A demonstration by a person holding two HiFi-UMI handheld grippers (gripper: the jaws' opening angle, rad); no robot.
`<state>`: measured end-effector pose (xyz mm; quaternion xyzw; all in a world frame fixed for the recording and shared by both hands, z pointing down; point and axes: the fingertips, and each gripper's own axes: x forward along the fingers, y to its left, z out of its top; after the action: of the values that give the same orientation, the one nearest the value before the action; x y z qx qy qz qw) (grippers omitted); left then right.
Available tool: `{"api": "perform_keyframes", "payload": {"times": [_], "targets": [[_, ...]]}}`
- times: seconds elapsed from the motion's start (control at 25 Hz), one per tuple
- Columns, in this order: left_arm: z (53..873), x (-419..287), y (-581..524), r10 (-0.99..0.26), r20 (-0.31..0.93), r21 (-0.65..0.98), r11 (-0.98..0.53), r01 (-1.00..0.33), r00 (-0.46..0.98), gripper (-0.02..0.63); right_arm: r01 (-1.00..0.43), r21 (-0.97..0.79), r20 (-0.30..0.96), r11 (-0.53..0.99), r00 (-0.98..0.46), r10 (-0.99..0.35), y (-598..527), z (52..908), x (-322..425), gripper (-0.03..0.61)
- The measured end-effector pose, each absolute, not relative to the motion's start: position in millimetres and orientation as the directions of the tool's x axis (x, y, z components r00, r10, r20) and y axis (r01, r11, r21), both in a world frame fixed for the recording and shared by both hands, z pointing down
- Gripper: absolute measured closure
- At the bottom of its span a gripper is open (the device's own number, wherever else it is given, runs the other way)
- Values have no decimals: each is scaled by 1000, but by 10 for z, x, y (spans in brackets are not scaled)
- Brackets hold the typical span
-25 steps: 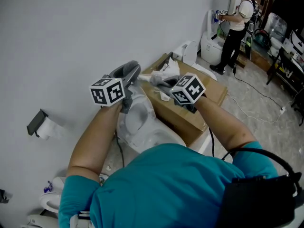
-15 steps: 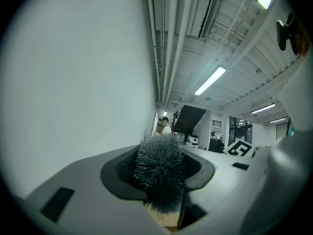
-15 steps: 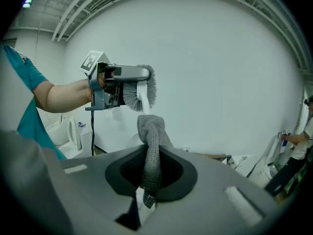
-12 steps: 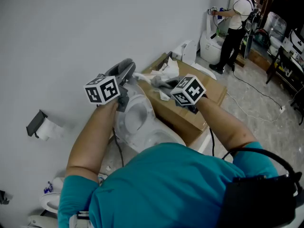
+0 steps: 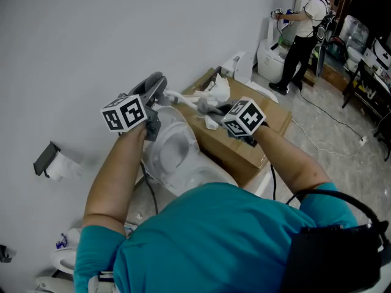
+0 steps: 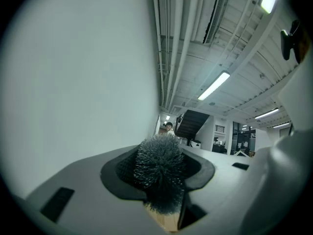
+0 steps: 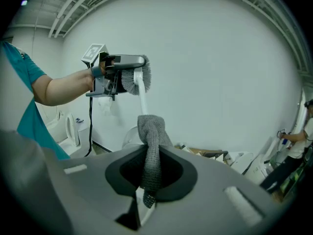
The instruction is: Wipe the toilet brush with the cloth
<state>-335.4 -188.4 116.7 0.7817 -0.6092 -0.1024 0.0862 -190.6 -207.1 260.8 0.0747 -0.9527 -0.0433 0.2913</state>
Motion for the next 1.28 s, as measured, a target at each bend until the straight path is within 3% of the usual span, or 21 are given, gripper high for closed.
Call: {"api": "perform_keyframes", "payload": {"times": [1.28], "targets": [[873,-3592,-1791,-969,-114,273,-241,-931,218,439,-196,122,626,973,-745,-229,-2363,2994,-1402,560]]}}
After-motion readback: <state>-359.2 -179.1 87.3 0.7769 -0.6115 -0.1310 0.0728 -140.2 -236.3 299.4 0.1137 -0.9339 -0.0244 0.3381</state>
